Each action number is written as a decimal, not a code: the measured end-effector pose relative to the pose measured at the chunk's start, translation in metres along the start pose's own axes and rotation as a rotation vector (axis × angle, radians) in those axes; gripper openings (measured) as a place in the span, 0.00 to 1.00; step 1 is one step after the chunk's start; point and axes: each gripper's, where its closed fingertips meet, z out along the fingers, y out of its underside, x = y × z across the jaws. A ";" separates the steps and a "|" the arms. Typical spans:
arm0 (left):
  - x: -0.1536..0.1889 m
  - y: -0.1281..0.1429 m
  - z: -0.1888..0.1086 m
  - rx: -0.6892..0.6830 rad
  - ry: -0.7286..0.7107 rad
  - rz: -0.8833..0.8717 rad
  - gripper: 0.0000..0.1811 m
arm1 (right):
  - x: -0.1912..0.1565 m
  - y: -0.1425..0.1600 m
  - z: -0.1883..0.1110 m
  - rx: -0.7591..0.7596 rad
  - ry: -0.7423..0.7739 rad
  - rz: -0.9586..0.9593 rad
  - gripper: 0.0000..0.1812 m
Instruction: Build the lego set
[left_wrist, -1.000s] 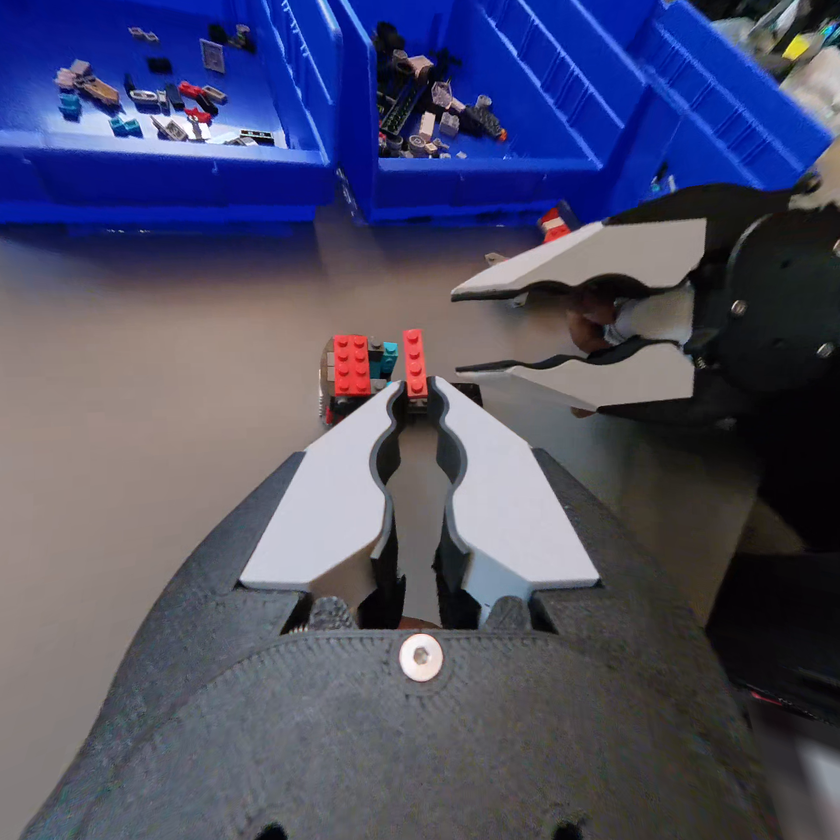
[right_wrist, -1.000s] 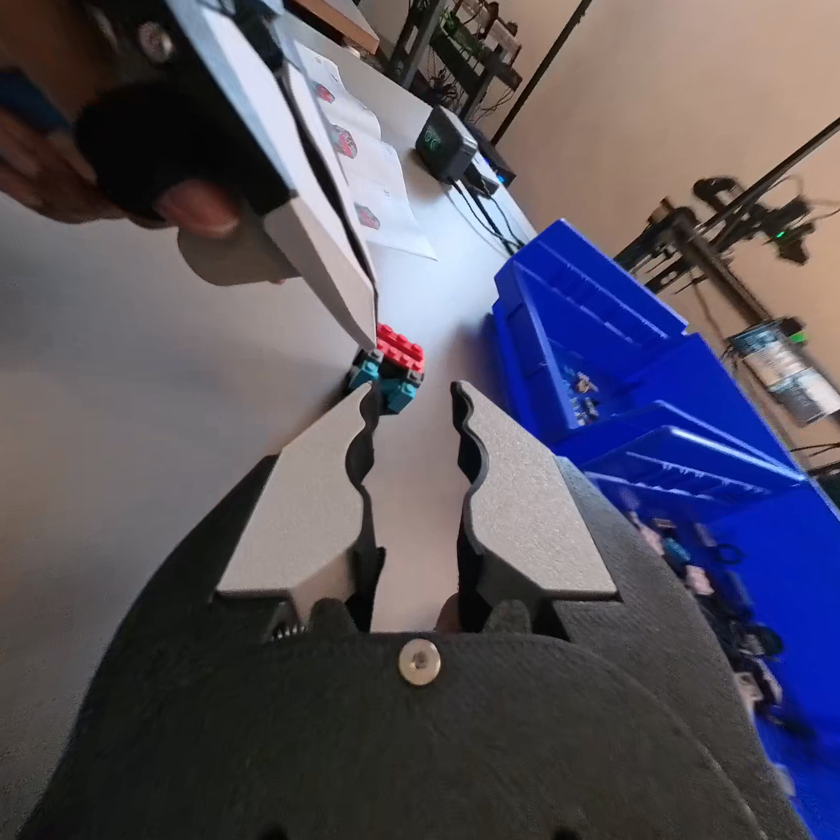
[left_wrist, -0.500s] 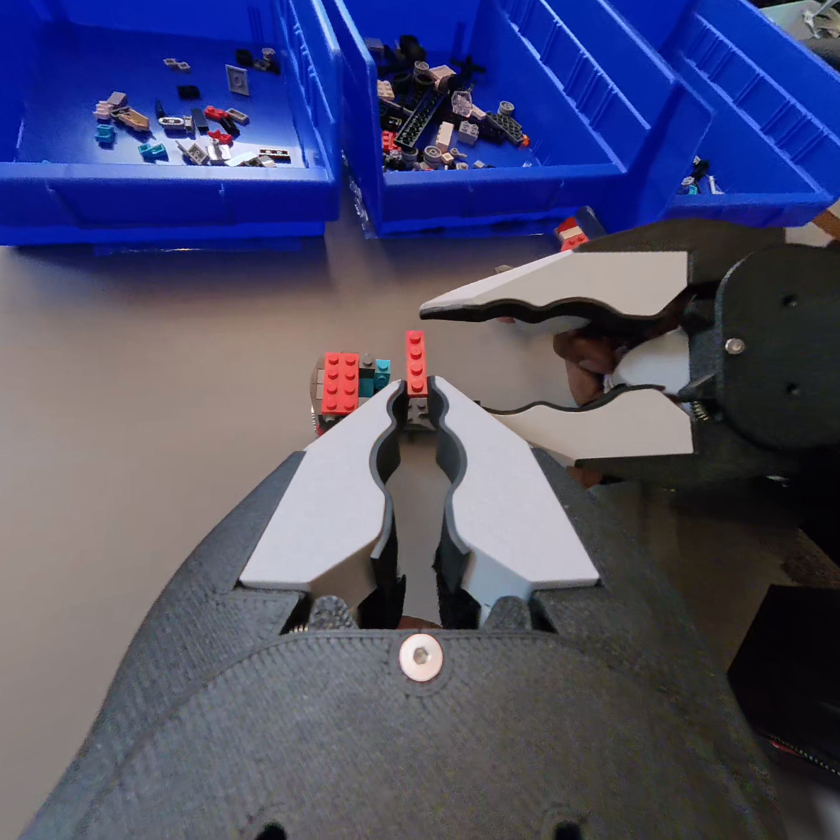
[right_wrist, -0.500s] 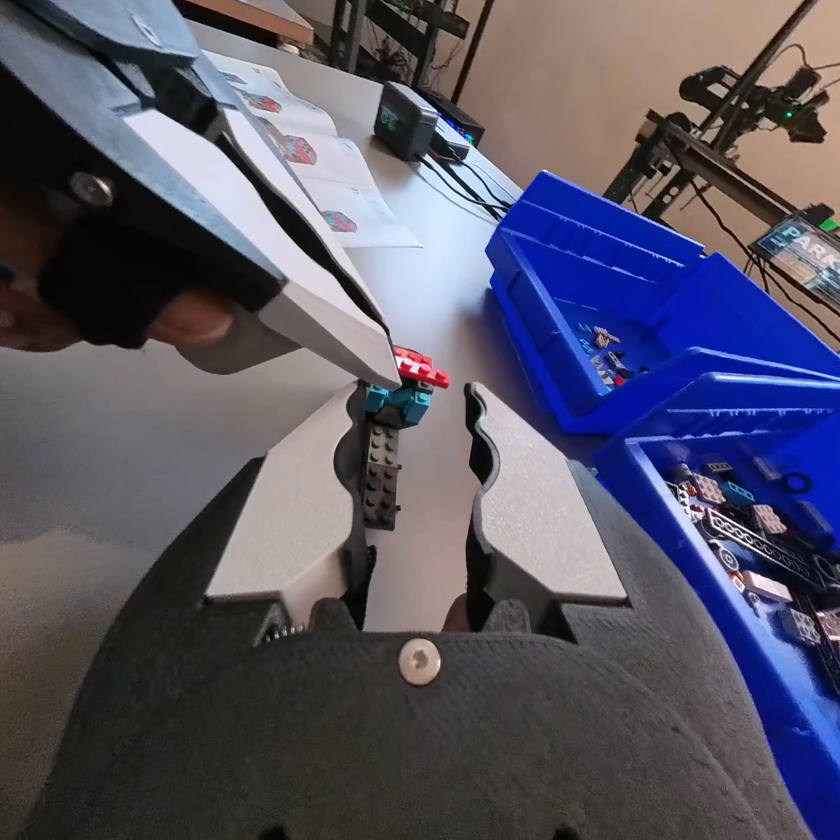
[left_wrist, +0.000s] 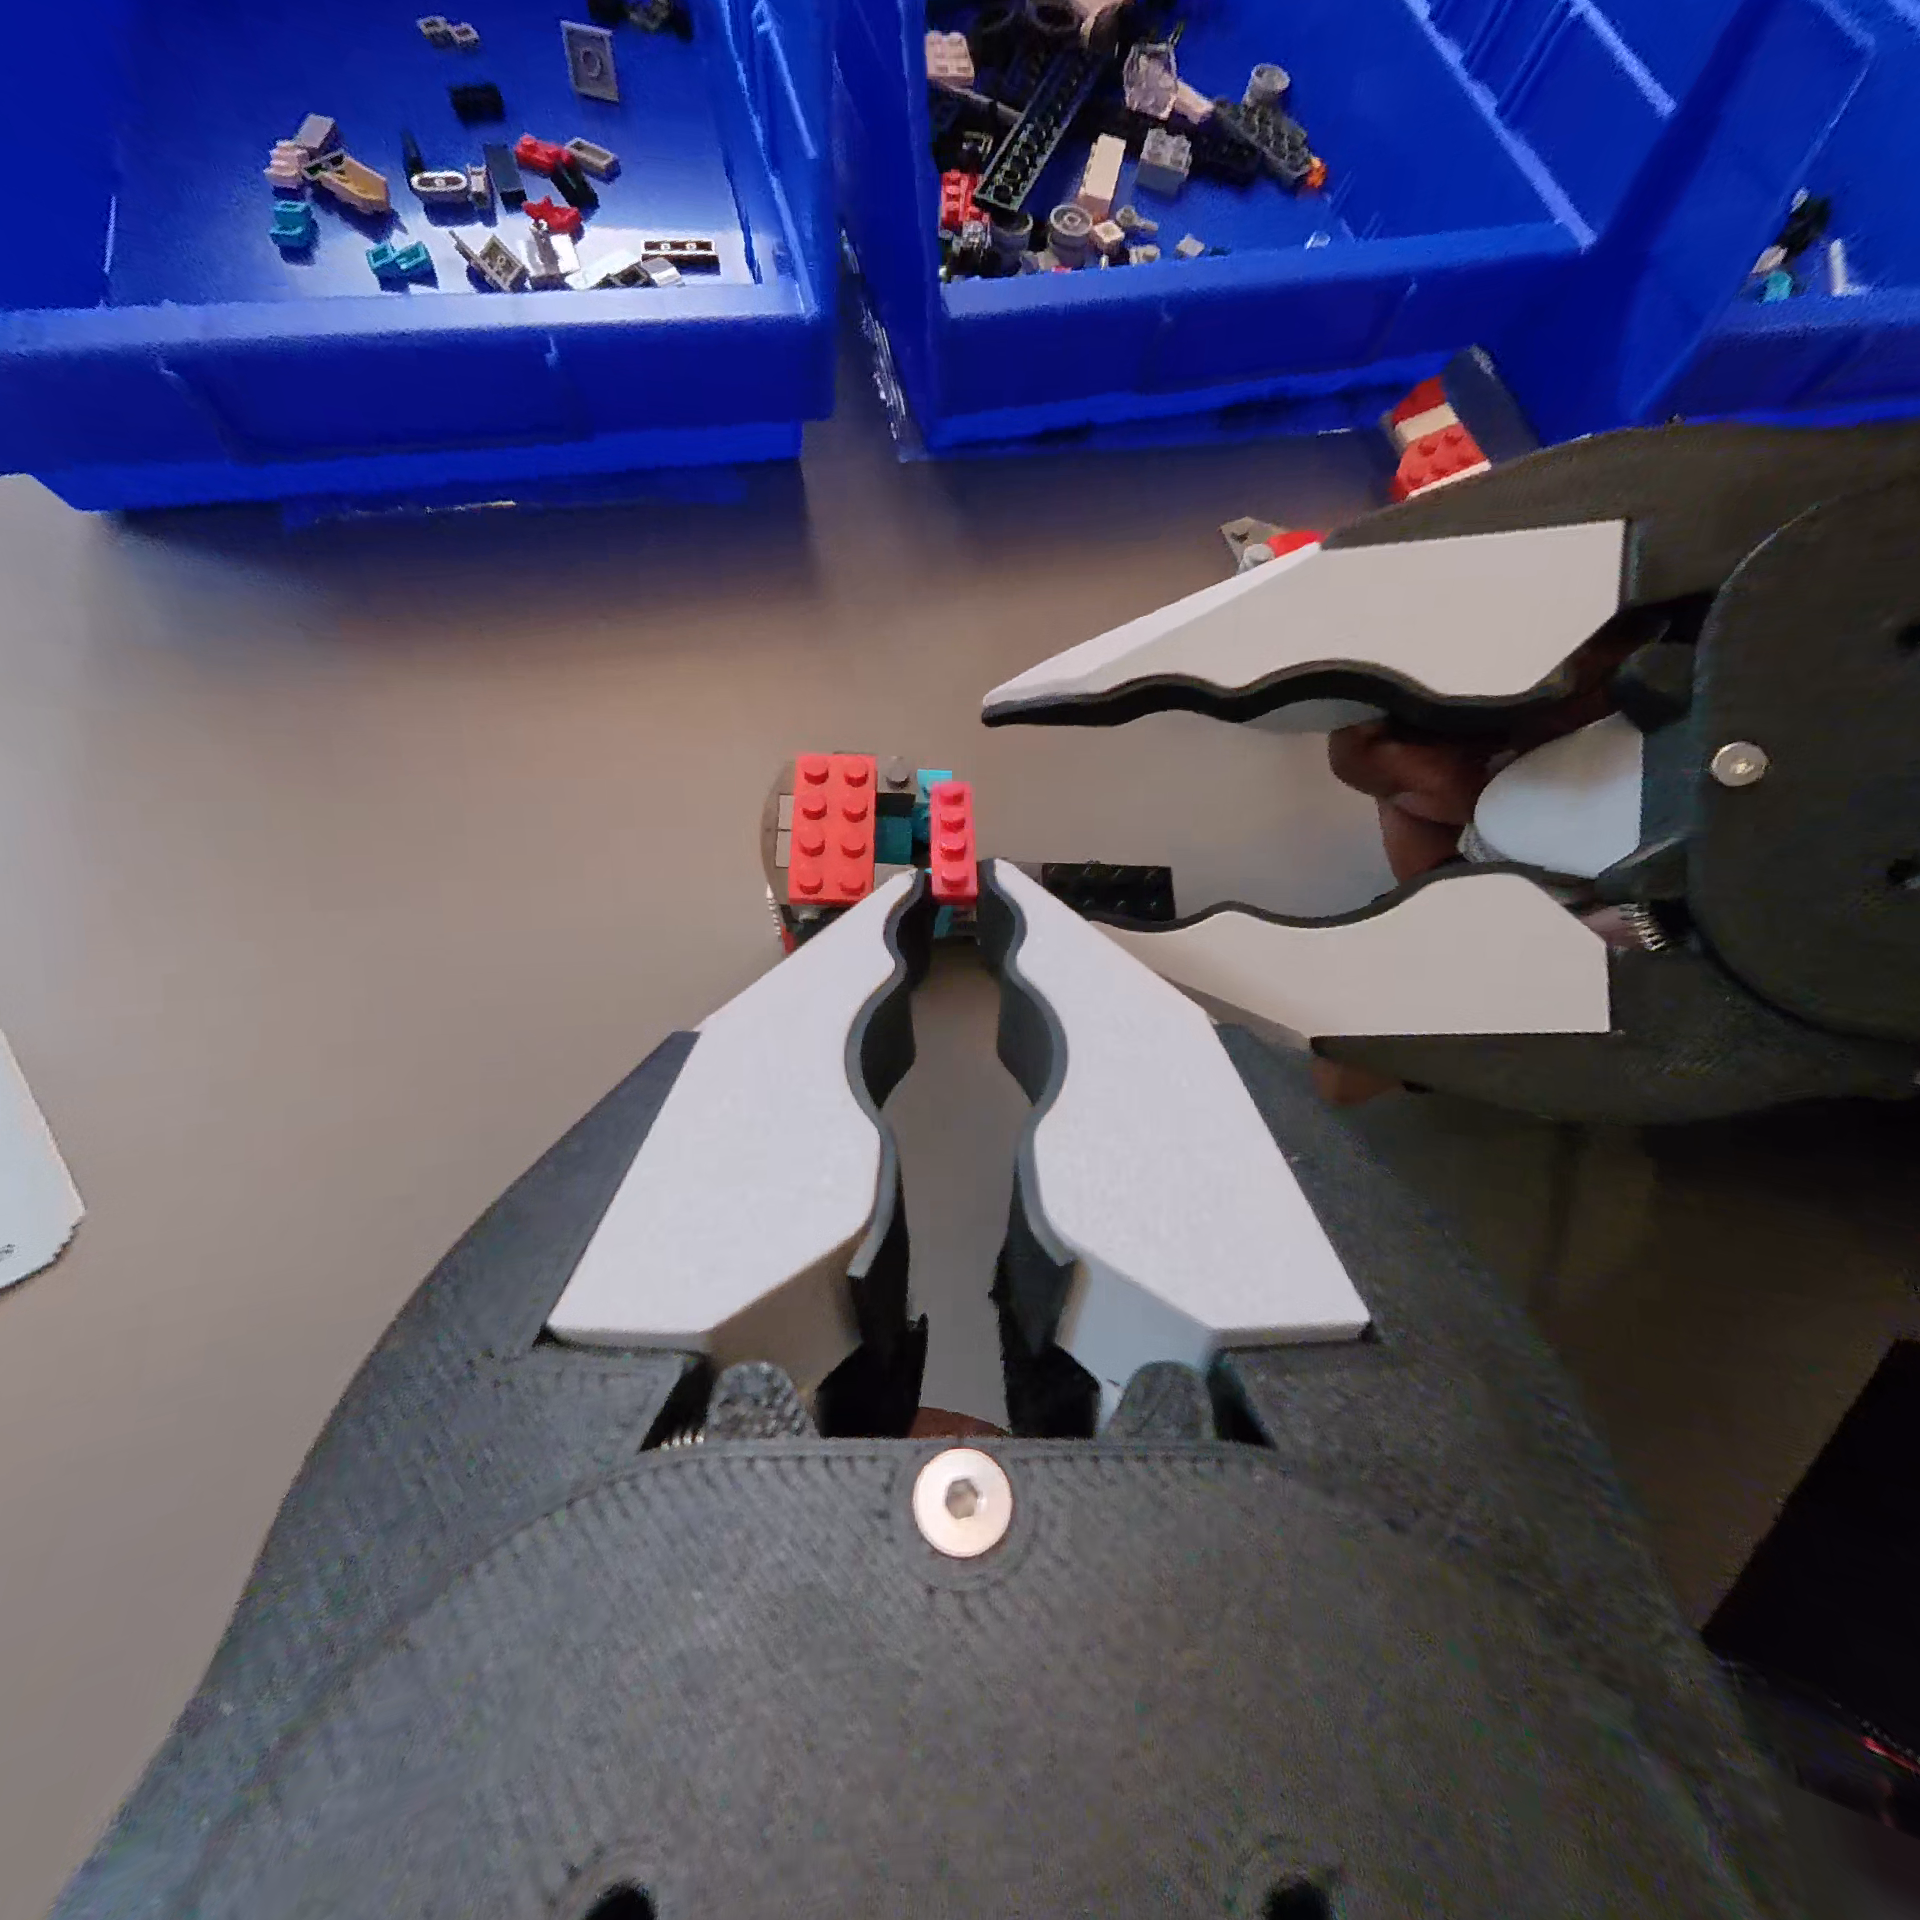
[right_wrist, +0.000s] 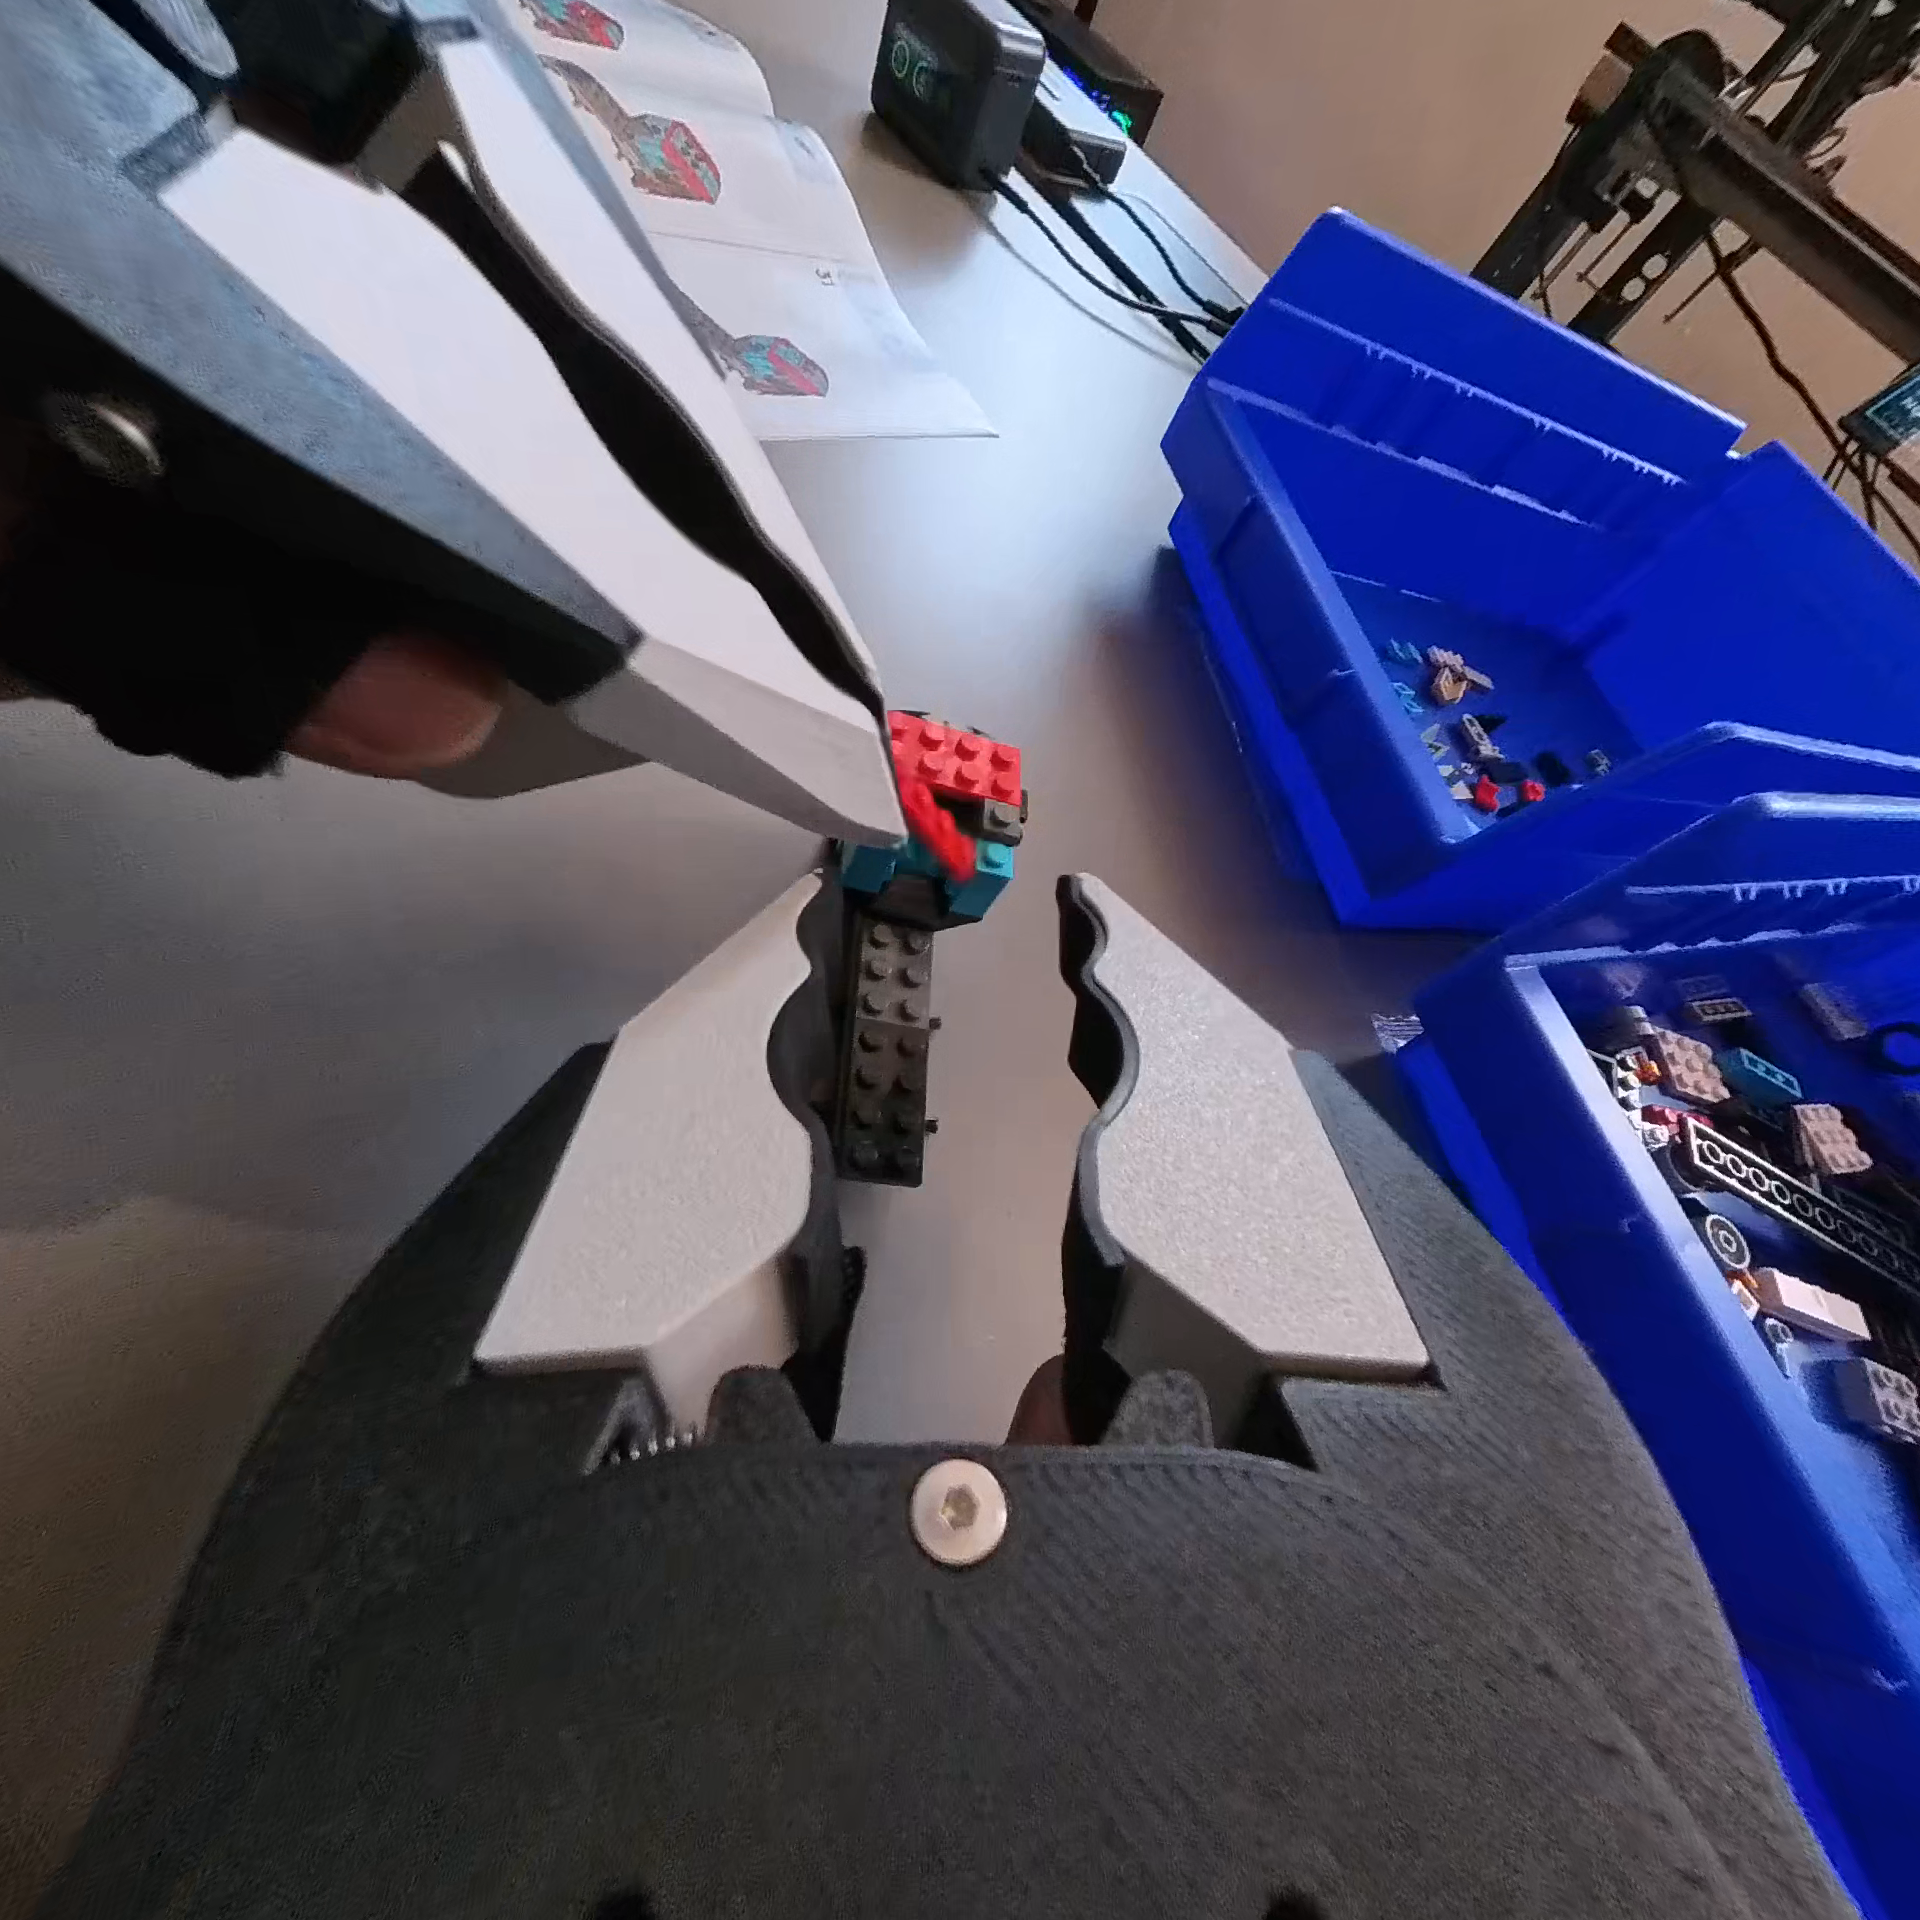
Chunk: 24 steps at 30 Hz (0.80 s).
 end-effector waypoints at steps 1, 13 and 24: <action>0.000 -0.001 0.001 -0.004 -0.010 0.014 0.05 | -0.001 0.000 0.000 -0.002 -0.005 -0.002 0.24; -0.002 -0.005 -0.005 0.040 -0.026 0.017 0.05 | 0.011 0.015 -0.006 -0.062 0.002 0.014 0.22; -0.017 0.012 -0.028 0.127 0.095 -0.271 0.08 | -0.006 0.032 -0.015 -0.188 -0.170 0.206 0.22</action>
